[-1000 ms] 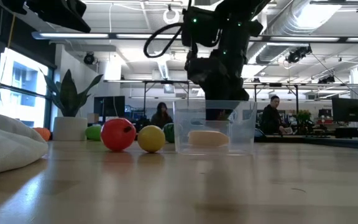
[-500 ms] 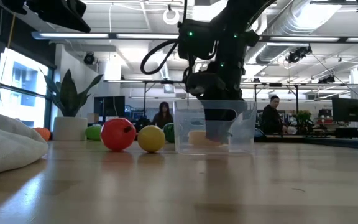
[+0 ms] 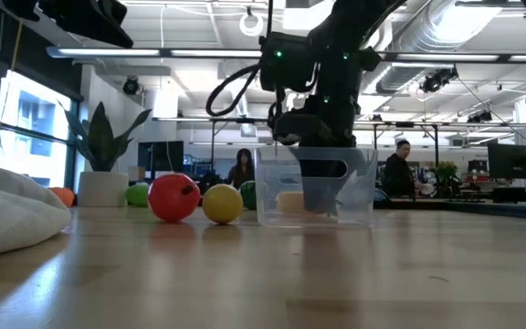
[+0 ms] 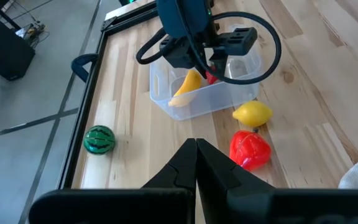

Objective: Pick and placing Produce into tupperware
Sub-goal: Put the strawberry into the transparent bin

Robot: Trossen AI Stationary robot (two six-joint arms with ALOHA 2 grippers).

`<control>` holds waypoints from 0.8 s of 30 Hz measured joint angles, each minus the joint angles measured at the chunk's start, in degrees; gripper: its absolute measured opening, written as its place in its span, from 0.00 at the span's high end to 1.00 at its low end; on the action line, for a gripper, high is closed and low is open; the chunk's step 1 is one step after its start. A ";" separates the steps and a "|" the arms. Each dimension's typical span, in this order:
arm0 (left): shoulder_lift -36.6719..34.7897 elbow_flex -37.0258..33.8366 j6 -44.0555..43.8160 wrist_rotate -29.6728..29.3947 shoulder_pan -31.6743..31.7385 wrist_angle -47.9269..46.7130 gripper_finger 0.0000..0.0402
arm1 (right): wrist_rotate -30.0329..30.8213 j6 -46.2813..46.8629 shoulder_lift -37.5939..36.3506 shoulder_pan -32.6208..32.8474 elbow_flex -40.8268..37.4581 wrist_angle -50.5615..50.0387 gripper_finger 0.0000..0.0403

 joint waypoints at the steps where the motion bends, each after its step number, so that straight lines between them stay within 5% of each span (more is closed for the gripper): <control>1: -0.02 0.00 -0.01 0.00 0.01 0.01 1.00 | 0.00 0.00 0.00 0.02 0.00 0.06 0.62; 24: 0.00 0.01 -0.01 -0.01 0.01 0.01 1.00 | -0.46 2.99 -0.02 0.02 0.00 0.09 0.62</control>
